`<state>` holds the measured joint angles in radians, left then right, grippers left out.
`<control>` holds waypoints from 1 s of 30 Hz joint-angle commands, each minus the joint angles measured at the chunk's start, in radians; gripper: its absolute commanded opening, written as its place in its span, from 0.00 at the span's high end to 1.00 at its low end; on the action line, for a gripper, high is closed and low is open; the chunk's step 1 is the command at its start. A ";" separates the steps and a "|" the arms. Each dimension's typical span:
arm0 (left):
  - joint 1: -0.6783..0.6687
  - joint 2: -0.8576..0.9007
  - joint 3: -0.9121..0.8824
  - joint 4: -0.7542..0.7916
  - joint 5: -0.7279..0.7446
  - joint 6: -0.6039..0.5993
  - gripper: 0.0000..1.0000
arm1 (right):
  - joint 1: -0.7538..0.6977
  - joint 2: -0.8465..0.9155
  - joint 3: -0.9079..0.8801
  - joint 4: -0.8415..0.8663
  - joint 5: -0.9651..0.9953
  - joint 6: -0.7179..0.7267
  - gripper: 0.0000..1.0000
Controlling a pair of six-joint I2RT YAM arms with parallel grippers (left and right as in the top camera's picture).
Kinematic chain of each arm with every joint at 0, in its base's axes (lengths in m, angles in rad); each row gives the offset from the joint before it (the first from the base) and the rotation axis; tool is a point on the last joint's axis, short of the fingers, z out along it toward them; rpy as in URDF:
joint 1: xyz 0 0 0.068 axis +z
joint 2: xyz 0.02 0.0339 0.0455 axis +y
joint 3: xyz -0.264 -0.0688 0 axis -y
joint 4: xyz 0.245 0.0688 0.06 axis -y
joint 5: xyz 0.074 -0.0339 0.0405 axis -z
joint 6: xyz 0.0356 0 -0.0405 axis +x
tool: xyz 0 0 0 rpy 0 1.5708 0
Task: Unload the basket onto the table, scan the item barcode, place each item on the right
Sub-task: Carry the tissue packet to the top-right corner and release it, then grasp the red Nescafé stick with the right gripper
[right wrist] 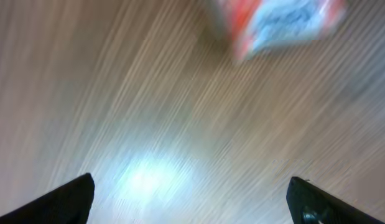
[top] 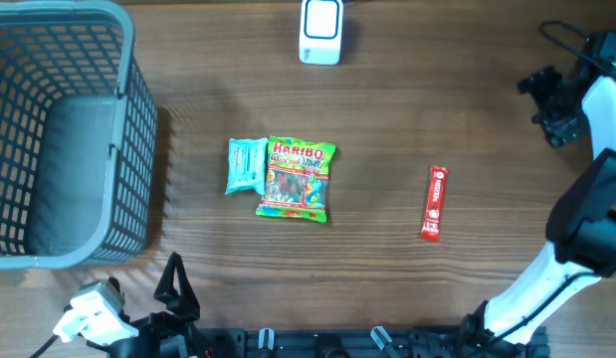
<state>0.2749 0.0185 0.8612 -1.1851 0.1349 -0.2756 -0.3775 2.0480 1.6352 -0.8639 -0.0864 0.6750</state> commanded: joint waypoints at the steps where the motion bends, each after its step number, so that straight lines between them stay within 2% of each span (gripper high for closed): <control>1: -0.003 -0.006 -0.002 0.002 -0.005 -0.006 0.00 | 0.125 -0.056 0.018 -0.222 -0.109 -0.054 0.01; 4: -0.003 -0.006 -0.002 0.002 -0.005 -0.006 0.00 | 0.270 -0.056 -0.066 -0.282 -0.072 -0.200 0.00; 7: -0.003 -0.006 -0.002 0.002 -0.005 -0.006 0.00 | 0.376 -0.056 -0.215 -0.268 -0.027 -0.229 0.01; 10: -0.003 -0.006 -0.002 0.002 -0.005 -0.006 0.00 | 0.418 -0.056 -0.354 -0.220 -0.021 -0.227 0.00; 15: -0.003 -0.006 -0.002 0.002 -0.005 -0.006 0.00 | 0.419 -0.056 -0.470 -0.152 0.040 -0.231 0.01; 16: -0.003 -0.006 -0.002 0.002 -0.005 -0.006 0.00 | 0.419 -0.056 -0.490 -0.123 0.071 -0.235 0.09; 17: -0.003 -0.006 -0.002 0.002 -0.005 -0.006 0.00 | 0.420 -0.056 -0.513 -0.081 0.082 -0.268 0.37; 18: -0.003 -0.006 -0.002 0.002 -0.005 -0.006 0.00 | 0.419 -0.056 -0.543 -0.027 0.079 -0.344 0.61; 19: -0.003 -0.006 -0.002 0.002 -0.005 -0.006 0.00 | 0.420 -0.056 -0.565 -0.003 0.080 -0.381 0.71; 20: -0.003 -0.006 -0.002 0.002 -0.005 -0.006 0.00 | 0.419 -0.056 -0.587 0.016 0.080 -0.396 0.86; 21: -0.003 -0.006 -0.002 0.002 -0.005 -0.006 0.00 | 0.419 -0.056 -0.610 0.026 0.077 -0.388 0.95; 22: -0.003 -0.006 -0.002 0.002 -0.005 -0.006 0.00 | 0.420 -0.056 -0.615 0.025 0.047 -0.384 0.96; 26: -0.003 -0.006 -0.002 0.002 -0.005 -0.006 0.00 | 0.419 -0.056 -0.571 -0.020 -0.321 -0.424 0.96; 29: -0.003 -0.006 -0.002 0.002 -0.005 -0.006 0.00 | 0.420 -0.056 -0.520 -0.010 -0.944 -0.765 0.95; 30: -0.003 -0.006 -0.002 0.002 -0.005 -0.006 0.00 | 0.420 -0.056 -0.518 0.004 -1.244 -0.985 0.95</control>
<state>0.2749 0.0185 0.8612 -1.1858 0.1349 -0.2756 0.0338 1.9636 1.1149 -0.8749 -0.6109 0.1165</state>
